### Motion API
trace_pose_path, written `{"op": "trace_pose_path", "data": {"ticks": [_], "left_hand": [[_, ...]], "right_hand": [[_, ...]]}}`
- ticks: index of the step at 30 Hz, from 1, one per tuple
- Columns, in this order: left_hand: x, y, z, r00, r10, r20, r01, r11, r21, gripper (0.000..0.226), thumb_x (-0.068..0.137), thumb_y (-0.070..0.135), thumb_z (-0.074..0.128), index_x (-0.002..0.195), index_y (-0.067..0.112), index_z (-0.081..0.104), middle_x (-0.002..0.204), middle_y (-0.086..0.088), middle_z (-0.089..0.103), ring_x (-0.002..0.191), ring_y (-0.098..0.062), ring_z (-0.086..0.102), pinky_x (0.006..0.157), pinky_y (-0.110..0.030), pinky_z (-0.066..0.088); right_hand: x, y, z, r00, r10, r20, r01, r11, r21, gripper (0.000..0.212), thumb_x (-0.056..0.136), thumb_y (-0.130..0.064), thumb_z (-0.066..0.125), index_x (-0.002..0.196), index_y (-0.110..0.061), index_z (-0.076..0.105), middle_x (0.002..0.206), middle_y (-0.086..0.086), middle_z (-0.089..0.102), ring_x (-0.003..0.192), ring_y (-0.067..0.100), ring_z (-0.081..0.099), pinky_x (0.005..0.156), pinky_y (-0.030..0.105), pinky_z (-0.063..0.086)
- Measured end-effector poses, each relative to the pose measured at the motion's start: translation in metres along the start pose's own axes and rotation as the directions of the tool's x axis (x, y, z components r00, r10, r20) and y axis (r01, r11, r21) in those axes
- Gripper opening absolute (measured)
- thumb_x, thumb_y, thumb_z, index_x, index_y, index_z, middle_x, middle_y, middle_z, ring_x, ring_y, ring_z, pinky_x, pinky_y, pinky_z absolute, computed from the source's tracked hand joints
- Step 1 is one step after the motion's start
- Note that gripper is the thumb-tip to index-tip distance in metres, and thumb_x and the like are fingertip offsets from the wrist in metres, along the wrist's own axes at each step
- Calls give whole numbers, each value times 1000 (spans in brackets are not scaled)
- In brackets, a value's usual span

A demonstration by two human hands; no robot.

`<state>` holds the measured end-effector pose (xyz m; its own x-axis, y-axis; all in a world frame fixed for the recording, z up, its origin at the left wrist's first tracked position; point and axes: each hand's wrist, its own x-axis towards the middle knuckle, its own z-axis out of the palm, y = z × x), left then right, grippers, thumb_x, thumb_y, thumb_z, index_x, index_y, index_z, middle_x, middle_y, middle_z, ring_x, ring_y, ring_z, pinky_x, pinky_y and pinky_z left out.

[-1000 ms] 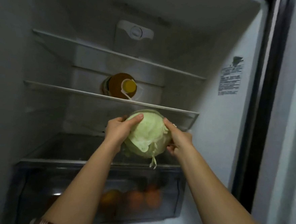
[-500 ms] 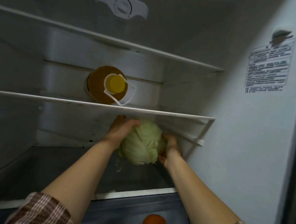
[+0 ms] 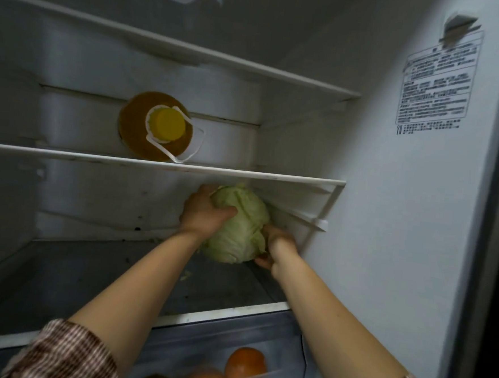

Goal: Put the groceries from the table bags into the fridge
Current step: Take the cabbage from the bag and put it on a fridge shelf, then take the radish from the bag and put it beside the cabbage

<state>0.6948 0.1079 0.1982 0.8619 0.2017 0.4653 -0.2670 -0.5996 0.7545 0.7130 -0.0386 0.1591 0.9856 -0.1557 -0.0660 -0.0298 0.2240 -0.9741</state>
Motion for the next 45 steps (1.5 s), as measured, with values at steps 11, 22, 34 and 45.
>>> {"op": "trace_pose_path", "data": {"ticks": [11, 22, 34, 45], "left_hand": [[-87, 0, -20, 1000, 11, 24, -13, 996, 93, 50, 89, 30, 58, 137, 17, 50, 134, -10, 56, 121, -29, 53, 95, -30, 42], [-322, 4, -67, 972, -86, -221, 124, 979, 165, 42, 87, 24, 58, 128, 15, 60, 127, -5, 63, 116, -23, 58, 97, -31, 44], [-607, 17, -213, 855, 6, -519, 197, 922, 335, 26, 85, 17, 58, 109, 16, 67, 107, -2, 66, 102, -20, 60, 92, -35, 47], [-905, 20, -446, 612, -65, -788, 562, 738, 375, 27, 90, 14, 54, 115, 18, 64, 117, 0, 62, 103, -16, 56, 89, -30, 45]], "right_hand": [[-86, 6, -18, 949, -313, -37, 290, 914, -284, 37, 92, -24, 49, 119, -1, 60, 118, 13, 63, 109, 33, 59, 94, 37, 48], [-263, 68, -79, 833, -428, 350, 550, 578, -602, 49, 93, -28, 56, 138, -9, 50, 137, 14, 55, 126, 30, 50, 102, 33, 38], [-510, 155, -46, 540, -485, 688, 799, 552, -238, 35, 91, -27, 61, 123, -13, 56, 121, 4, 58, 111, 19, 54, 93, 35, 46], [-848, 232, 49, 174, -517, 838, 774, 598, 207, 33, 83, -25, 60, 111, -8, 60, 106, 3, 58, 98, 21, 54, 84, 34, 46]]}}
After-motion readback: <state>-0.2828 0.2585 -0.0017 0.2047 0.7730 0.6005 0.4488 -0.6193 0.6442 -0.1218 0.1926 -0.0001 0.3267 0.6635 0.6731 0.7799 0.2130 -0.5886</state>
